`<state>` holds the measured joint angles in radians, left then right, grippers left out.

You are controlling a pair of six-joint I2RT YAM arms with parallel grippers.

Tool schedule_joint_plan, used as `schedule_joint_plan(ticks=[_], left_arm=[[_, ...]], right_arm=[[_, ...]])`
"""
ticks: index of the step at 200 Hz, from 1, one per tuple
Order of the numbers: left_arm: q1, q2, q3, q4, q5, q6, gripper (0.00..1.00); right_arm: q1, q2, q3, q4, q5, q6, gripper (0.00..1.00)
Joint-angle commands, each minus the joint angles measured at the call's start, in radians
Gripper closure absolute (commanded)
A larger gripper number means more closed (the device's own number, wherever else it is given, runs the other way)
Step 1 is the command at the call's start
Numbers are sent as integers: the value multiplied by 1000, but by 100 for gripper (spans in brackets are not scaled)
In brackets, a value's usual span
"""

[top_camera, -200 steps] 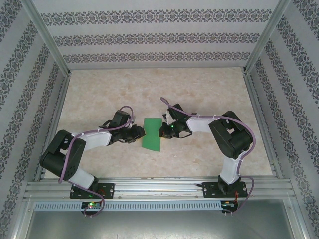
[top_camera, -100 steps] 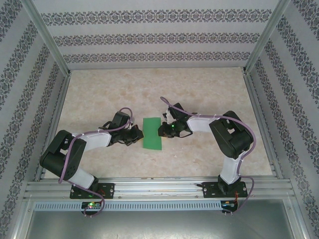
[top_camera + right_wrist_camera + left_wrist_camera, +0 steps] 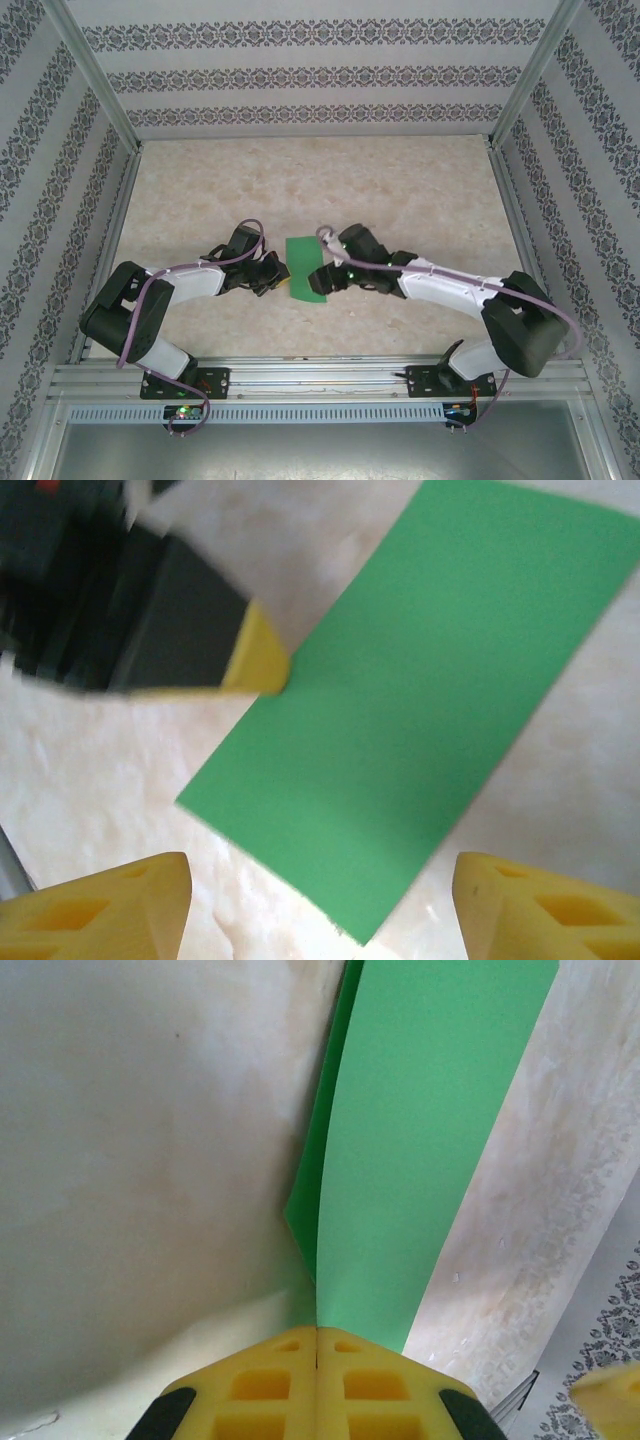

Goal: Fold a paper plane with a square sheet of paper (fold left side to right side)
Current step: Third fold the triangle at the center of the table.

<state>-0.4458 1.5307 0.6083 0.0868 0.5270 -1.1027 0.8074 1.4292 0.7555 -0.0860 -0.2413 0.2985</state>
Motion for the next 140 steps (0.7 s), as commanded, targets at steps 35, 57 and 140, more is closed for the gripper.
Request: schedule_joint_plan(ticks=[35, 57, 140], left_arm=[[-15, -4, 16, 4, 12, -37, 100], [-17, 0, 15, 12, 18, -40, 100], [-18, 9, 23, 13, 30, -40, 100]], right_arm=[[256, 10, -38, -14, 361, -211, 28], [292, 64, -3, -22, 427, -252, 29], [306, 277, 156, 12, 449, -344, 38]])
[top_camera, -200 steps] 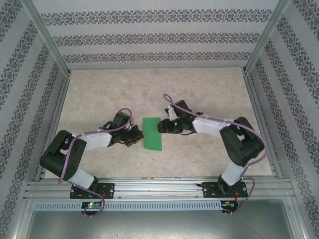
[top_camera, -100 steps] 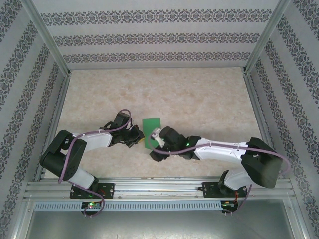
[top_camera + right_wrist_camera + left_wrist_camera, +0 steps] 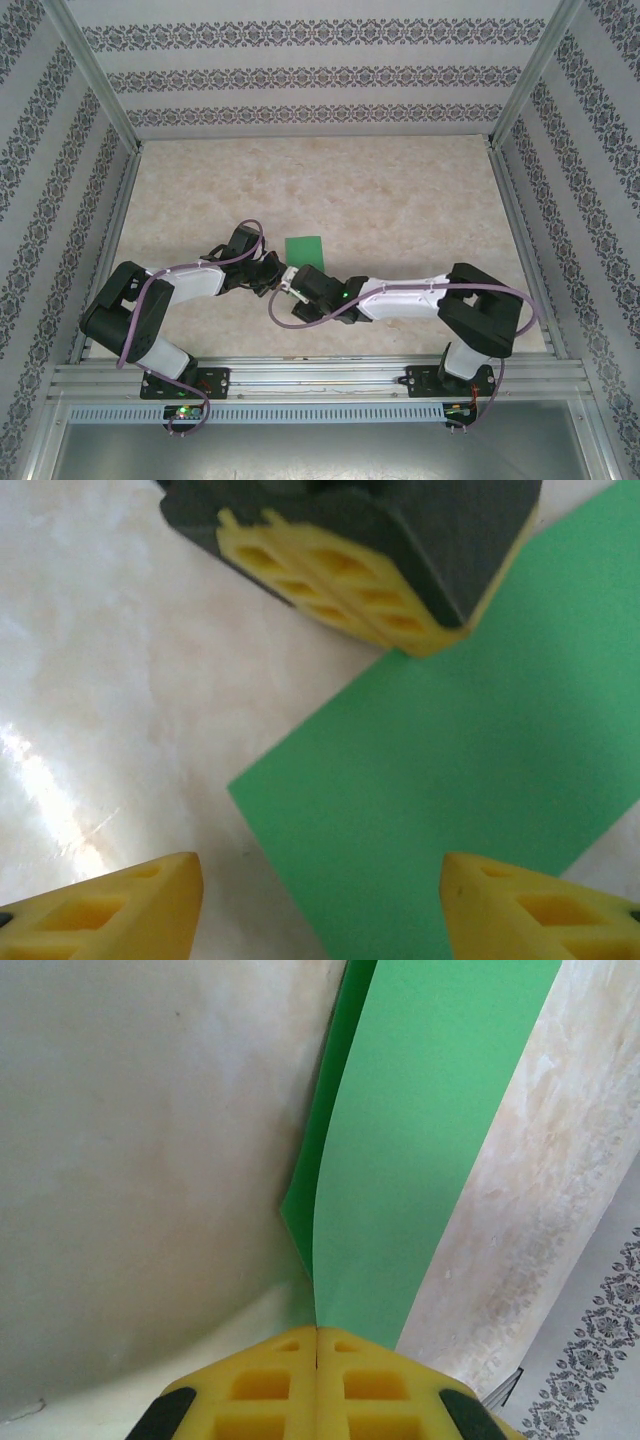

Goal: Fold a paper plane with a square sheet of paper (fold left side to right side)
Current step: Third fold the triangle at the center of the table.

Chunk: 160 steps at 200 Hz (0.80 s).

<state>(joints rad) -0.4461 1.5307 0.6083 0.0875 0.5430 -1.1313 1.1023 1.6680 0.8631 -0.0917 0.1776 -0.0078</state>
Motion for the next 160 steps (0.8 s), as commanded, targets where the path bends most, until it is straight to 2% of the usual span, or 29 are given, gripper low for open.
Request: schedule_joint_plan(ticks=[1, 38, 108, 160], left_arm=[[-17, 9, 23, 12, 14, -12, 100], [-17, 8, 23, 8, 14, -8, 100], [-17, 1, 37, -4, 24, 9, 98], [-8, -31, 41, -42, 14, 27, 95]], right_arm=[[11, 39, 50, 19, 30, -37, 38], [11, 65, 77, 26, 34, -35, 52], [-18, 24, 31, 56, 15, 19, 100], [-52, -27, -18, 91, -34, 45, 100]])
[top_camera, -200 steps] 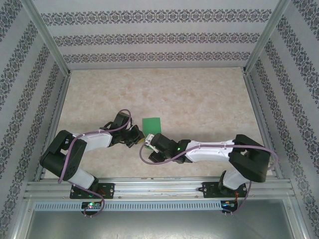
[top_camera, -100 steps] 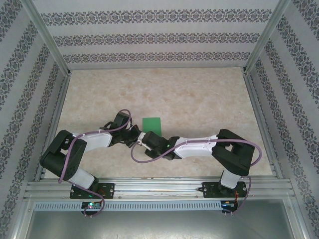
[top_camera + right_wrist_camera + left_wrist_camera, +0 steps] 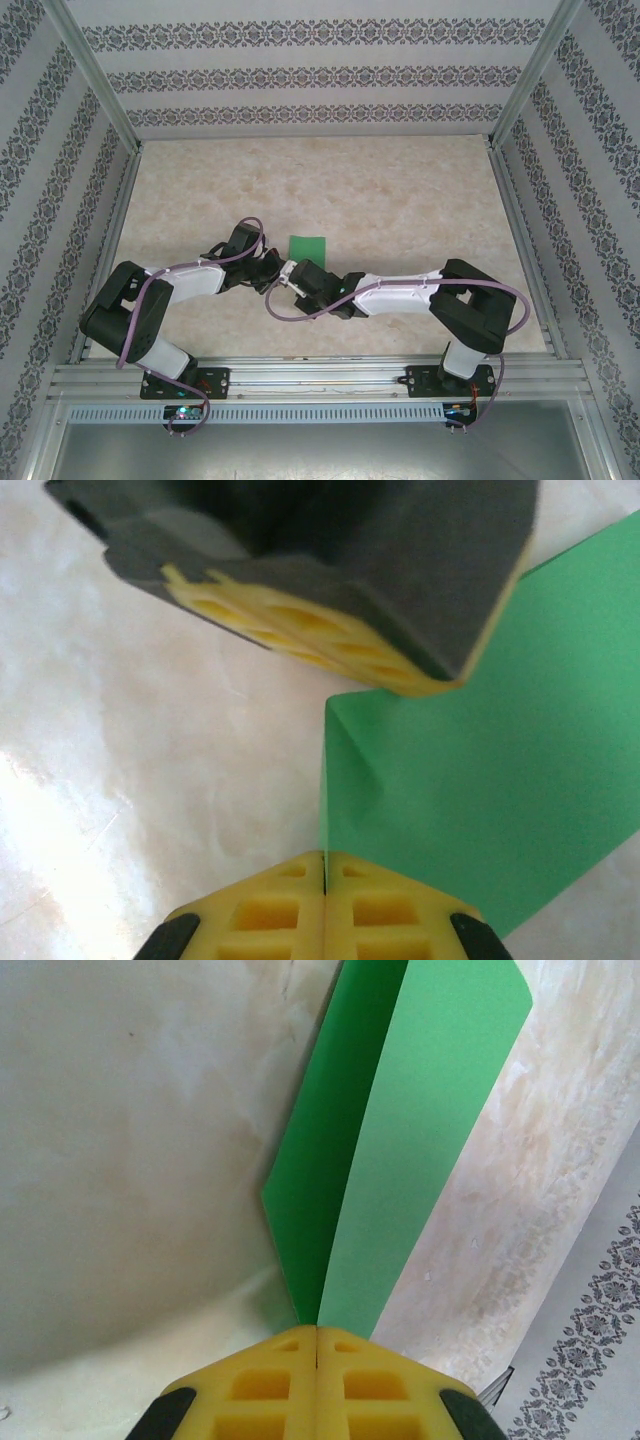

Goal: Fold a paper plane with a square sheet of paper (fold left side to right side)
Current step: Third fold the triangle at the center of the table.

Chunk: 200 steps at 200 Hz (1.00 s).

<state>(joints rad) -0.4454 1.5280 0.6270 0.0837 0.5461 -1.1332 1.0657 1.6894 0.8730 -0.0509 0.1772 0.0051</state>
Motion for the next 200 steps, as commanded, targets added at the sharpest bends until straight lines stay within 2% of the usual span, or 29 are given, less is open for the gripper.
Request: schedule_joint_plan(ticks=[1, 33, 39, 54, 86, 118, 156, 200], left_arm=[[-9, -29, 22, -39, 12, 29, 95], [0, -47, 21, -53, 15, 36, 88], [5, -55, 22, -59, 17, 39, 85], [25, -86, 19, -81, 17, 53, 70], [98, -157, 42, -188, 23, 128, 63], [127, -131, 97, -200, 62, 182, 63], [115, 51, 194, -100, 172, 205, 73], [71, 261, 326, -70, 209, 238, 80]], right_arm=[[-15, -49, -29, 51, -34, 34, 100], [-47, -86, -78, 103, -91, 59, 100], [-54, -91, -87, 111, -105, 64, 100], [-71, -99, -105, 124, -136, 73, 100], [-86, -106, -125, 136, -176, 85, 100], [-108, -109, -144, 165, -223, 106, 100], [-129, -101, -152, 177, -303, 136, 100], [-161, -85, -151, 177, -391, 177, 100]])
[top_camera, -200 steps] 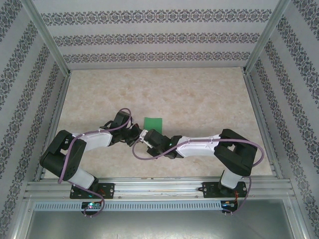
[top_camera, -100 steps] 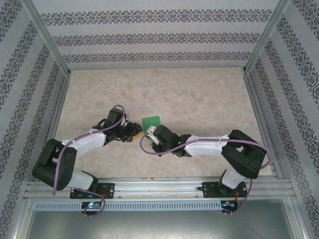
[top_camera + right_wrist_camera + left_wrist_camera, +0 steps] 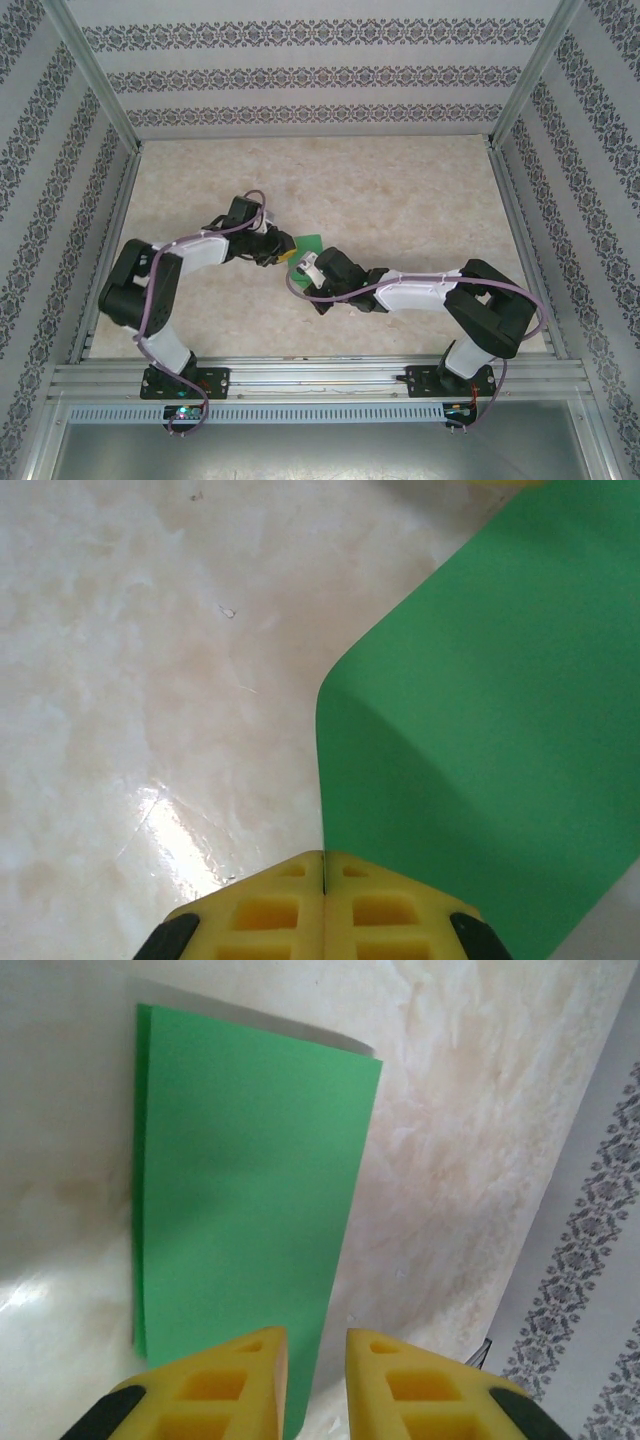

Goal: Fold a paper plane with a square sheet of paper (fold left side to right side)
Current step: Third fold the triangle at the center of the table.

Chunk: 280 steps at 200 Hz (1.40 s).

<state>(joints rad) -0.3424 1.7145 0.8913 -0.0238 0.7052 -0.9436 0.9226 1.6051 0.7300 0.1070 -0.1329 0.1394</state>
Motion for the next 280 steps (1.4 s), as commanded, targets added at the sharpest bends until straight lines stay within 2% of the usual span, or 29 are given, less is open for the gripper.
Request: schedule_joint_plan(ticks=[1, 46, 123, 197, 280], left_arm=[[-33, 77, 64, 38, 51, 50, 80], [-54, 189, 98, 8, 34, 87, 85], [-60, 223, 74, -26, -3, 121, 88], [-63, 233, 89, -59, -15, 147, 89], [-66, 240, 101, -65, -10, 157, 89]], right_arm=[[-20, 0, -7, 19, -84, 44, 100], [-70, 21, 0, 16, -204, 85, 100], [-194, 82, 16, 24, -378, 201, 100], [-261, 97, 27, 23, -376, 264, 100], [-290, 130, 72, -30, -340, 249, 100]])
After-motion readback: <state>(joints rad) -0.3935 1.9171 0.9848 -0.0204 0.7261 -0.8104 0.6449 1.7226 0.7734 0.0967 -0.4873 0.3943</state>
